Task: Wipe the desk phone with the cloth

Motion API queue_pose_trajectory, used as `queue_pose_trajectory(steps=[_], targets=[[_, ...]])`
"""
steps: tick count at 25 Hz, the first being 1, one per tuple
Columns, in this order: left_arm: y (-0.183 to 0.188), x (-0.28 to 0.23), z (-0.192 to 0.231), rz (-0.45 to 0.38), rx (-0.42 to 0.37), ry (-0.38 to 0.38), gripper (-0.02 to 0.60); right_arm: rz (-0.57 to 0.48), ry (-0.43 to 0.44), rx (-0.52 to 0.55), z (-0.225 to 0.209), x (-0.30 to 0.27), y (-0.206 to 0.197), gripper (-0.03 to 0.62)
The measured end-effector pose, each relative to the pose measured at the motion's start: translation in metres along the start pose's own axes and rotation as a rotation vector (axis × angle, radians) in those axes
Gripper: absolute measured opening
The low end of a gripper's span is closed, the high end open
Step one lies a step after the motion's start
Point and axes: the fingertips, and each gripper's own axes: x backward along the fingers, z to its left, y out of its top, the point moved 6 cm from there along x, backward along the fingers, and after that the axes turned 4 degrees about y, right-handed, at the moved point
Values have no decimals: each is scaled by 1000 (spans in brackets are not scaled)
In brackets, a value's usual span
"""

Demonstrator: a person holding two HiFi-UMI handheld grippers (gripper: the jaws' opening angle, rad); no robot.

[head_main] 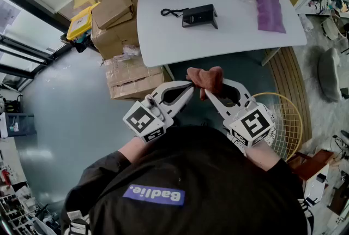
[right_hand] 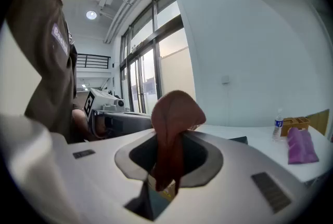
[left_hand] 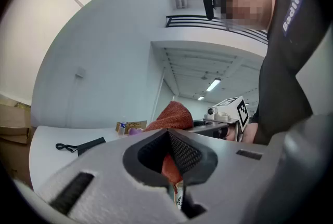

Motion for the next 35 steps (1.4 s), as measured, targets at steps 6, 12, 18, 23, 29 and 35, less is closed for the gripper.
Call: queue_pose_trajectory(steps=[6, 12, 18, 23, 29, 35], targets=[[1, -6, -2, 1, -2, 8, 9, -2, 3, -6, -6, 4, -1, 89], [-2, -15, -5, 2, -1, 27, 9, -4, 28, -3, -14, 8, -4, 89], [-9, -25, -8, -8, -1, 63, 9, 10, 47, -24, -27, 15, -17, 89], [-6, -30, 14, -10, -9, 84, 9, 18, 41, -26, -43, 8, -21, 89], [2, -45, 62, -20, -4, 54, 9, 34, -1, -30, -73, -26, -14, 89], [20, -63, 135, -11, 6, -9, 9, 34, -67, -35, -115, -75, 9, 89]])
